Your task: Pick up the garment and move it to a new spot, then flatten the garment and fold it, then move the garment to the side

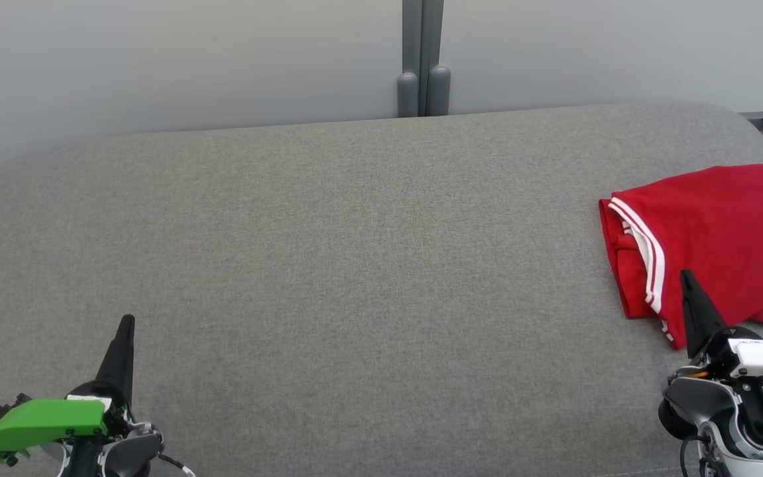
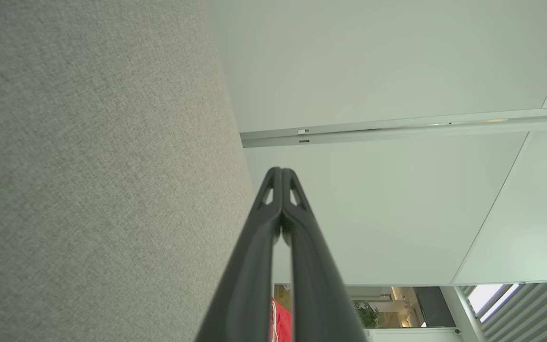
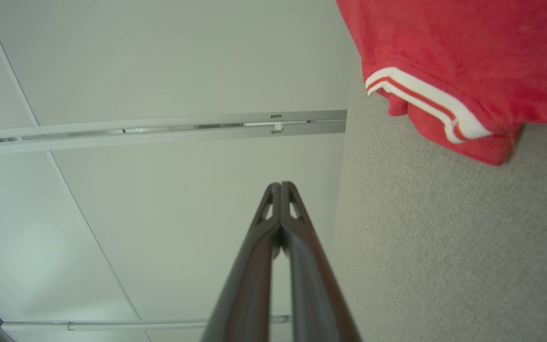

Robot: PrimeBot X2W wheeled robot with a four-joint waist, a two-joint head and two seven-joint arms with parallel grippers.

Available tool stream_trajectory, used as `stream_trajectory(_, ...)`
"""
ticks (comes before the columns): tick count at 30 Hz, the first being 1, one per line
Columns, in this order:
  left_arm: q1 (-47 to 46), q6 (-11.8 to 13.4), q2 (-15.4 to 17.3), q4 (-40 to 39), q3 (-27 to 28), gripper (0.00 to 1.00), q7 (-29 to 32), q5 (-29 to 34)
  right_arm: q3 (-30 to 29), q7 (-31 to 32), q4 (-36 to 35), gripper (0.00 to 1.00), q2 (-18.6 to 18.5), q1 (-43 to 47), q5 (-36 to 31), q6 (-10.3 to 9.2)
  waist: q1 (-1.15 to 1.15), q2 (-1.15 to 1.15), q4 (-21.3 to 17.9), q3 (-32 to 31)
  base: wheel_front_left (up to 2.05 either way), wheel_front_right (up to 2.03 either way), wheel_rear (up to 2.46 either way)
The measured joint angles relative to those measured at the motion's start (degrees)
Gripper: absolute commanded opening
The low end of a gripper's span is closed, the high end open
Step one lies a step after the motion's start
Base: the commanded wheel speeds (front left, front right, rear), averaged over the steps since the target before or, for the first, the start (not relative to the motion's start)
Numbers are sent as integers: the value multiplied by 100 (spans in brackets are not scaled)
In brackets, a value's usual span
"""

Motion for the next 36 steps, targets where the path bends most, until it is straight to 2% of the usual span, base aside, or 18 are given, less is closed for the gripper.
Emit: stream_trajectory(36,-1,0,-2,8,7,0,0,0,-5,2,15,0,0,-10,-1,1,0,0,0,0,0,0,0)
